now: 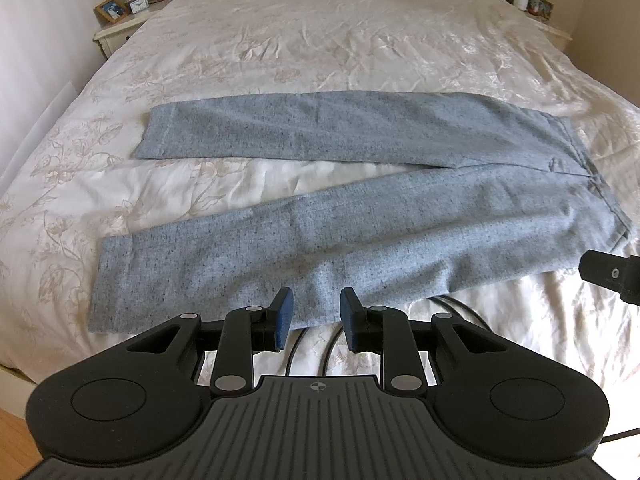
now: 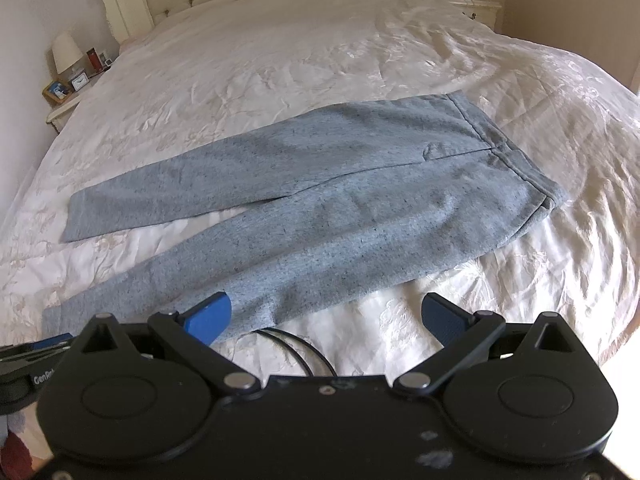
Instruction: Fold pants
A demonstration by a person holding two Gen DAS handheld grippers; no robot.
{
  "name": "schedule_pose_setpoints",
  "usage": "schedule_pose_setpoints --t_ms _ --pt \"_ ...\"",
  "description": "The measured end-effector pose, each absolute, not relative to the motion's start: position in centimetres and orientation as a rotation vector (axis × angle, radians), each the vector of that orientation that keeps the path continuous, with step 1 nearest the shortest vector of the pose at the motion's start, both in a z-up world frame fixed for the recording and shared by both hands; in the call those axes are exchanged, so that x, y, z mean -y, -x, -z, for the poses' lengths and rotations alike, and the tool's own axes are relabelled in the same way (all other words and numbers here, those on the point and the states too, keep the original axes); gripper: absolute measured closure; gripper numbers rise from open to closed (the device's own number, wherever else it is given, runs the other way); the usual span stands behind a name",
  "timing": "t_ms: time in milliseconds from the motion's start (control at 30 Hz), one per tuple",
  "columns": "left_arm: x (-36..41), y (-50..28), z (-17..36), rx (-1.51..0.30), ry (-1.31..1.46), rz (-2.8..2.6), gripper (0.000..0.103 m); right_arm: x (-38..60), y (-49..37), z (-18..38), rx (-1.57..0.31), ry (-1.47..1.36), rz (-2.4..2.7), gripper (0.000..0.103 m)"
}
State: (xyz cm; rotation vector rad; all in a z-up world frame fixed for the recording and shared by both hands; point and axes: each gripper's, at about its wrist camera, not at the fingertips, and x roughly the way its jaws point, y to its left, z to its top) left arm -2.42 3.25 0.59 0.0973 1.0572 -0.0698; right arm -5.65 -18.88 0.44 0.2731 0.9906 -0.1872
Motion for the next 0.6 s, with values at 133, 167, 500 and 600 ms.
schedule_pose_setpoints --t_ms 133,167,500,600 --pt "-3.3 2.5 -0.6 -1.057 -0.096 0.069 0.078 18.9 5.8 -0.3 -0.995 -0.285 0.192 0.000" --pt "-3.3 2.5 -0.6 -1.058 -0.095 0.067 0.078 18.7 5.8 -0.3 -0.995 -0.287 0.193 0.000" --pt "-4.5 2.3 -0.2 -1.062 -0.089 0.063 0.078 18.6 5.8 0.1 -0.997 -0.300 0.195 0.000" --pt "-5.6 2.3 0.3 -1.055 -0.087 0.049 0.078 18.6 5.7 0.3 -1.001 -0.305 0.201 0.000"
